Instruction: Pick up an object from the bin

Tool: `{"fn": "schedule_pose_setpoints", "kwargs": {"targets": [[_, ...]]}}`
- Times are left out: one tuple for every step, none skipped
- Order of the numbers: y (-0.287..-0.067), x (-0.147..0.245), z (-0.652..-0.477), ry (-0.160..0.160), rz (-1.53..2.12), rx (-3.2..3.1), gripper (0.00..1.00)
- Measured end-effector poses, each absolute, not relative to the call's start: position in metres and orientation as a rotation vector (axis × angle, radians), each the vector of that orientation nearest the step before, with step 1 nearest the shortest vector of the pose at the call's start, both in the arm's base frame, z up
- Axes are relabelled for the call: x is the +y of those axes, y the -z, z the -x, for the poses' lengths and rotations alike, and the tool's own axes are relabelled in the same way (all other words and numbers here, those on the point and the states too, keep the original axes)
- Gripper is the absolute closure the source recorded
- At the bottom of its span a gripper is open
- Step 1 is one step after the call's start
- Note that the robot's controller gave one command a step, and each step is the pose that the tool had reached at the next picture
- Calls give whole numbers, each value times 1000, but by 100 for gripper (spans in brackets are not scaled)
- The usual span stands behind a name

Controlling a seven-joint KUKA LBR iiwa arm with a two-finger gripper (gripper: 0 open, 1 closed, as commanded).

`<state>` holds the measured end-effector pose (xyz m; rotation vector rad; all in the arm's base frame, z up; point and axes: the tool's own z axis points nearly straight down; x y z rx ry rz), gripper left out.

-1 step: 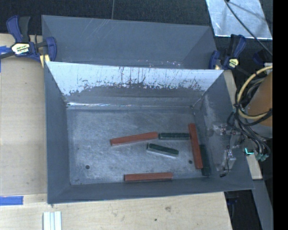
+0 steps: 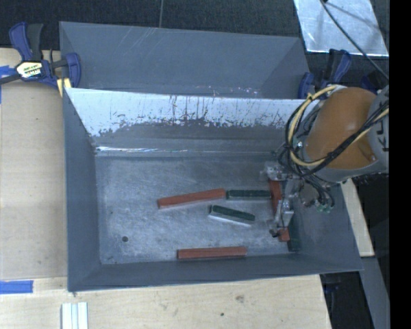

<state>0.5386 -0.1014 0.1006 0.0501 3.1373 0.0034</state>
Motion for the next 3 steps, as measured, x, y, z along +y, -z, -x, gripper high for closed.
{"fn": "schedule_pose_setpoints", "kwargs": {"targets": [[-71, -51, -582, 0, -130, 3139, 0], [-72, -53, -582, 1, -136, 3133, 100], [-270, -48, -594, 3, 34, 3128, 100]]}}
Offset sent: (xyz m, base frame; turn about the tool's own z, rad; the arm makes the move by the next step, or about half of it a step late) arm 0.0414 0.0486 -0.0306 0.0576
